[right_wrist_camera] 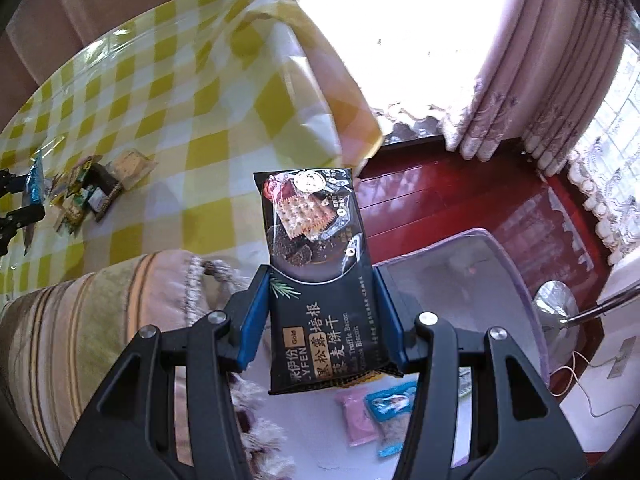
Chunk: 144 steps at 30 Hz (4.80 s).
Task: Organize snacks
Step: 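Carry both packets over the white box and open both tools to release, then move both open tools back over the snack pile, then grasp a yellow snack packet with the left tool and lift it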
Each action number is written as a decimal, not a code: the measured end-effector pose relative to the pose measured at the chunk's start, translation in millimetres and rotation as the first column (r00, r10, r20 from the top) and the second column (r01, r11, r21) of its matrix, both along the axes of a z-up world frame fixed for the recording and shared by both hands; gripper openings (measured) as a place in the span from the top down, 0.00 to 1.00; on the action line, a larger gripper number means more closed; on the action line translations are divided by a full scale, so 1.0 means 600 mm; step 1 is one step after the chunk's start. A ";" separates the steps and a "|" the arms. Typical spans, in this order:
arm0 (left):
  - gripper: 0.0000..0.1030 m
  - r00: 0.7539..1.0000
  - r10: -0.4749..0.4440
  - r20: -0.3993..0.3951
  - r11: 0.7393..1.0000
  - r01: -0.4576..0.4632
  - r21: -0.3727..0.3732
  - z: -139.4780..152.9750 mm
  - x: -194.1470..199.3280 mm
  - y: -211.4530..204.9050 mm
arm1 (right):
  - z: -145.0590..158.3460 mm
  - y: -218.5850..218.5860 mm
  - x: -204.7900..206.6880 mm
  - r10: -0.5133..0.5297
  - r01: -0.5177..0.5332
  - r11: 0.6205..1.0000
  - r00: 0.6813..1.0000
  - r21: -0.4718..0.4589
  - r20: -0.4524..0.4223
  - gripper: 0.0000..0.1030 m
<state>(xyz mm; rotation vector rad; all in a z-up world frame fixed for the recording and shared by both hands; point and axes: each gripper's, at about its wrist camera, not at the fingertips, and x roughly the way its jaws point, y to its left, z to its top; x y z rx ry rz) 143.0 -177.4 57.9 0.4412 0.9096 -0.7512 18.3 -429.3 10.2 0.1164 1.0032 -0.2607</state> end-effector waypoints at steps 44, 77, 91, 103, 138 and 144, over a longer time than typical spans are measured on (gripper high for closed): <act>0.32 0.939 -0.180 -0.293 0.981 0.147 -0.129 -0.084 -0.167 -0.390 | -0.045 -0.156 -0.100 -0.263 0.256 0.960 0.964 -0.111 -0.047 0.35; 0.19 0.910 0.315 -0.270 0.861 -0.394 -0.323 -0.054 -0.082 -0.028 | -0.012 0.019 -0.025 -0.008 0.008 1.000 0.998 0.000 0.061 0.21; 0.20 0.765 0.535 -0.358 0.692 -0.641 -0.333 -0.088 -0.046 0.192 | -0.006 0.181 0.039 0.201 -0.199 0.979 0.977 -0.040 0.064 0.21; 0.26 0.677 0.603 -0.421 0.576 -0.735 -0.357 -0.107 -0.023 0.296 | -0.012 0.267 0.085 0.319 -0.316 0.947 0.946 -0.047 0.052 0.21; 0.34 0.323 0.898 -0.300 0.309 -0.946 -0.093 -0.175 0.226 0.327 | -0.060 0.280 0.109 0.338 -0.338 0.941 0.941 -0.008 0.001 0.21; 0.48 0.377 0.910 -0.172 0.376 -0.926 -0.041 -0.179 0.231 0.294 | -0.061 0.276 0.109 0.340 -0.340 0.940 0.940 0.013 0.008 0.21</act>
